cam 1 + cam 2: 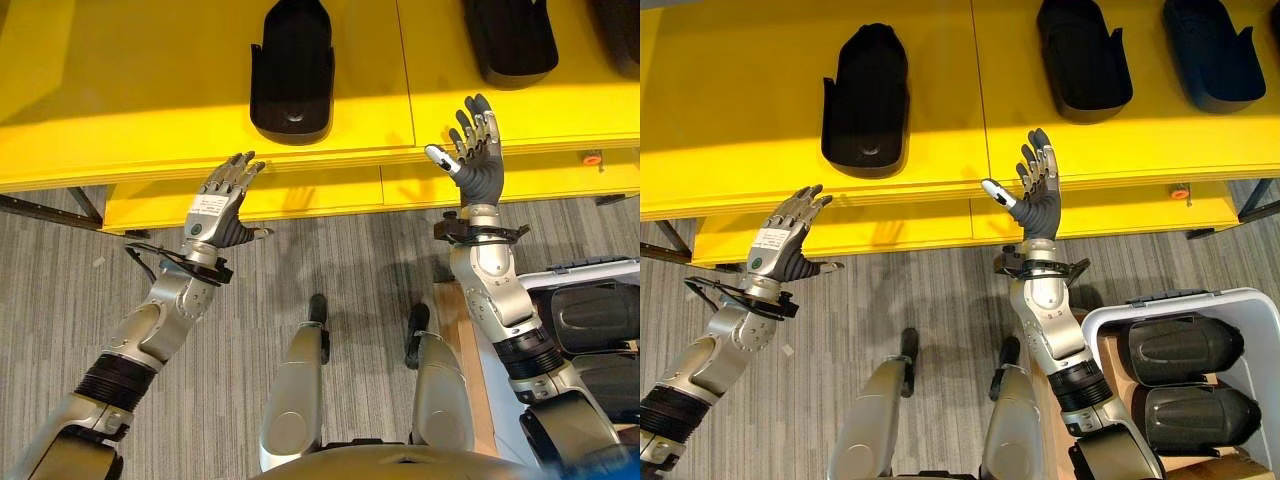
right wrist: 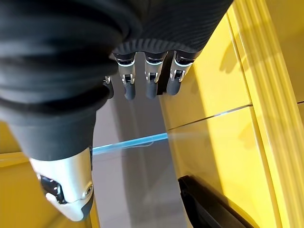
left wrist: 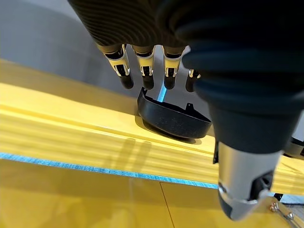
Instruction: Move parts from the plastic box to the shelf.
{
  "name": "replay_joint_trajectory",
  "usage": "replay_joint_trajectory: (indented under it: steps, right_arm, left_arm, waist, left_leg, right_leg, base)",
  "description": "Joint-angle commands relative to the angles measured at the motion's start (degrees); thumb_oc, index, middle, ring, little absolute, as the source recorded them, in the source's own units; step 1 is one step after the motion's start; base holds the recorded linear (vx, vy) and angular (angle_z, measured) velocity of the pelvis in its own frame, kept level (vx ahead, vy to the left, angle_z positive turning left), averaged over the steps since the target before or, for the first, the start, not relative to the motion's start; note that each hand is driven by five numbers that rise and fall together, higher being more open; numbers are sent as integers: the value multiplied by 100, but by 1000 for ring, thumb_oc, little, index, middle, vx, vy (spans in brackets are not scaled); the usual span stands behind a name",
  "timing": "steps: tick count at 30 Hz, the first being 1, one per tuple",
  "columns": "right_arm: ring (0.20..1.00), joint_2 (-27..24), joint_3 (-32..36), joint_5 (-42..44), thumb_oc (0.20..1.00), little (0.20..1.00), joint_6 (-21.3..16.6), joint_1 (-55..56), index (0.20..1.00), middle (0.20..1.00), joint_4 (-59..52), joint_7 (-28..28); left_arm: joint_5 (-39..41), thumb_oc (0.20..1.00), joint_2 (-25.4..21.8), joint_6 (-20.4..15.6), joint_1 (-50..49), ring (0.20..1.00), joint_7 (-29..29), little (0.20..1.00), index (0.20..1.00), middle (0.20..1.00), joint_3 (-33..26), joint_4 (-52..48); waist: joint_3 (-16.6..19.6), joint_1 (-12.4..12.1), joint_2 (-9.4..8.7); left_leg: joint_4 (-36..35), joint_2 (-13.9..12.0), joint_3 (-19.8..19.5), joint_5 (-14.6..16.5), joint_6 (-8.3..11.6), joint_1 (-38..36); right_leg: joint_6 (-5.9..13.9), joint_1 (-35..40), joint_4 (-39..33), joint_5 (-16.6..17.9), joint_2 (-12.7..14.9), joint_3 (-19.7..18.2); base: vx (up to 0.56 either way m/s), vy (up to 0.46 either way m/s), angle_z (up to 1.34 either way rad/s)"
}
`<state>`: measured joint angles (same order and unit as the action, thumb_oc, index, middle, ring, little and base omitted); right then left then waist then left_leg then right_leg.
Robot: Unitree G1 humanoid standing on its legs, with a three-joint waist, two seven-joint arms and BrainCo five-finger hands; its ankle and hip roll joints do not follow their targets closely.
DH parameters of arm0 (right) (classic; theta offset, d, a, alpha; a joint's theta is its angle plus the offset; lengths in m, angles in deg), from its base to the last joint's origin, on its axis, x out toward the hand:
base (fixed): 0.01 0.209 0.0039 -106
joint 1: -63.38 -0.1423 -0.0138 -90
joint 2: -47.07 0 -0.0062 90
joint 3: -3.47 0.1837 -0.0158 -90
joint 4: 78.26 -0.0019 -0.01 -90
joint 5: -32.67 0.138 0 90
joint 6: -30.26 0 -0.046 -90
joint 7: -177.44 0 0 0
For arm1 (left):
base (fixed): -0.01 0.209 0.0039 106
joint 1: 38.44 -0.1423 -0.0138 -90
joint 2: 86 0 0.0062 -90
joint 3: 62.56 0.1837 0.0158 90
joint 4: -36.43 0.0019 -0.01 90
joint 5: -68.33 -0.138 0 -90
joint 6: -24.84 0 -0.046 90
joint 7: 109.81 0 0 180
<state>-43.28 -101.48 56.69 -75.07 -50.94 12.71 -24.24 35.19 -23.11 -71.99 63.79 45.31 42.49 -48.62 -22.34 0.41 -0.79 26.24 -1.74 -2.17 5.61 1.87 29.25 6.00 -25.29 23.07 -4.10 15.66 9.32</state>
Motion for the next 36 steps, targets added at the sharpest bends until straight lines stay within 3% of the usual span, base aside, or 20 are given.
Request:
replay_joint_trajectory:
  steps: [1,19,36]
  right_arm:
    - [1000,37,84,23,1000,1000,-351,53,1000,1000,-518,38]
    - [1000,64,-17,52,1000,1000,-365,51,1000,1000,-583,39]
    - [1000,39,-68,48,1000,1000,-313,151,1000,1000,-614,95]
  left_arm:
    - [-5,1000,79,-18,314,1000,-25,1000,1000,1000,100,72]
    - [-12,1000,376,97,956,1000,38,1000,1000,1000,632,803]
    - [-62,1000,387,367,1147,1000,-110,1000,1000,1000,467,1280]
  waist:
    - [155,6,-46]
    - [183,132,-112]
    - [200,181,-121]
  left_leg:
    - [72,-351,91,321,148,-174]
    - [138,-386,139,299,150,-103]
    - [196,-401,177,344,152,-79]
  right_leg:
    - [135,389,61,-256,74,-18]
    - [128,279,85,-209,47,-95]
    - [127,241,98,-196,33,-160]
  base:
    - [7,1,-4]
    - [0,0,0]
    - [1,1,0]
